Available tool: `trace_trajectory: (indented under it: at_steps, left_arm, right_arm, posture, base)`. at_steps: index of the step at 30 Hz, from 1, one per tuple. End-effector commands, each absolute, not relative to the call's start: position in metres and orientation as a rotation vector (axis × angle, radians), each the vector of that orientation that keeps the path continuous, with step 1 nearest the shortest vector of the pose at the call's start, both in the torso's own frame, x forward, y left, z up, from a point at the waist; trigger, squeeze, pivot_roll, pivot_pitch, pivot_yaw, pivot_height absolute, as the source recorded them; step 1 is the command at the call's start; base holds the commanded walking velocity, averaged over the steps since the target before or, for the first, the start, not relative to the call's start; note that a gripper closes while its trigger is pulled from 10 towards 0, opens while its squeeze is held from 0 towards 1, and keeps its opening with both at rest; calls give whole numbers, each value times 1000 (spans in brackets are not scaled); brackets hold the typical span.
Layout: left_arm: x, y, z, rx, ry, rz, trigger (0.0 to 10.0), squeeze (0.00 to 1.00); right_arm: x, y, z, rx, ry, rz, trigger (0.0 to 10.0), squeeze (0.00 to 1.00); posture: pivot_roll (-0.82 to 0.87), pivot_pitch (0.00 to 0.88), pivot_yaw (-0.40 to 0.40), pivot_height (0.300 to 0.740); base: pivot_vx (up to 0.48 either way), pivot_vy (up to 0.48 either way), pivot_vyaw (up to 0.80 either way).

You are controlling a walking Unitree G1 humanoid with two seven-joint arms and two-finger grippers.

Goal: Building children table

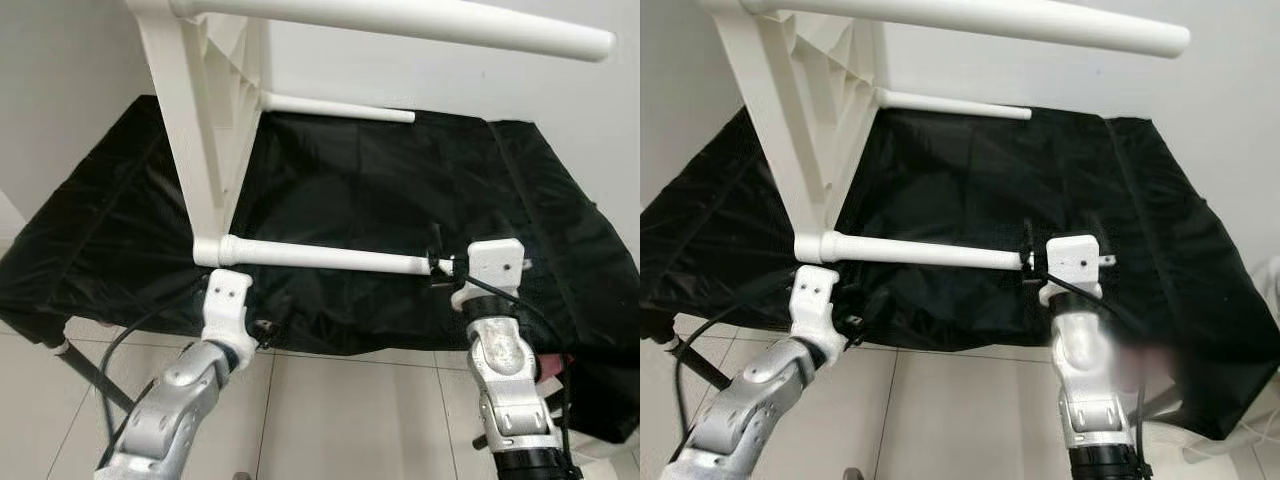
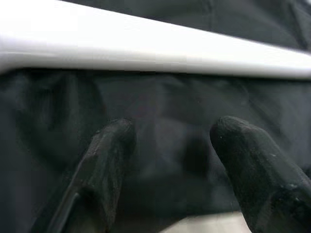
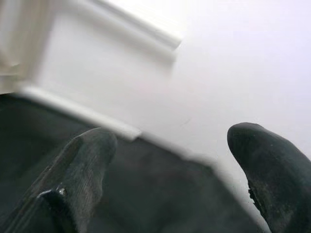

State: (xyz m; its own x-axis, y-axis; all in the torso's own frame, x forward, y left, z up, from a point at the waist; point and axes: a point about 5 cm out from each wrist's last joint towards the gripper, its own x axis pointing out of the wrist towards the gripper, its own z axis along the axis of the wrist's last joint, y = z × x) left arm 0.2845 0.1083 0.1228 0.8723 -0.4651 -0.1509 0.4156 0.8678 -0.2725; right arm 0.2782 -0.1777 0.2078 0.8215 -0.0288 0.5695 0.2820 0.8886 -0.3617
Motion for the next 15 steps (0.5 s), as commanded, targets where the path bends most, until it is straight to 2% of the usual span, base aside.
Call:
trace_trajectory:
  at_steps: [1,6,9,15]
  left_arm:
    - [287,108,118,-327,271,-464,10000,0]
    - [304,104,127,-431,277,-399,10000,0]
    - [315,103,133,-499,274,-369,10000,0]
    - [321,99,137,-518,284,-374,10000,0]
  right_arm:
    - [275,-182,216,-510,-637,-236,10000,0]
    - [277,-185,237,-562,-733,-325,10000,0]
    - [276,-164,269,-673,-930,-330,10000,0]
    - [277,-132,300,-803,-1145,-261,10000,0]
  posture:
    - [-14,103,11,740]
    - [-15,101,17,740]
    - [-22,98,38,740]
    - [-36,97,59,740]
  base:
    - [0,0,0]
    - [0,0,0]
    - [0,0,0]
    - [0,0,0]
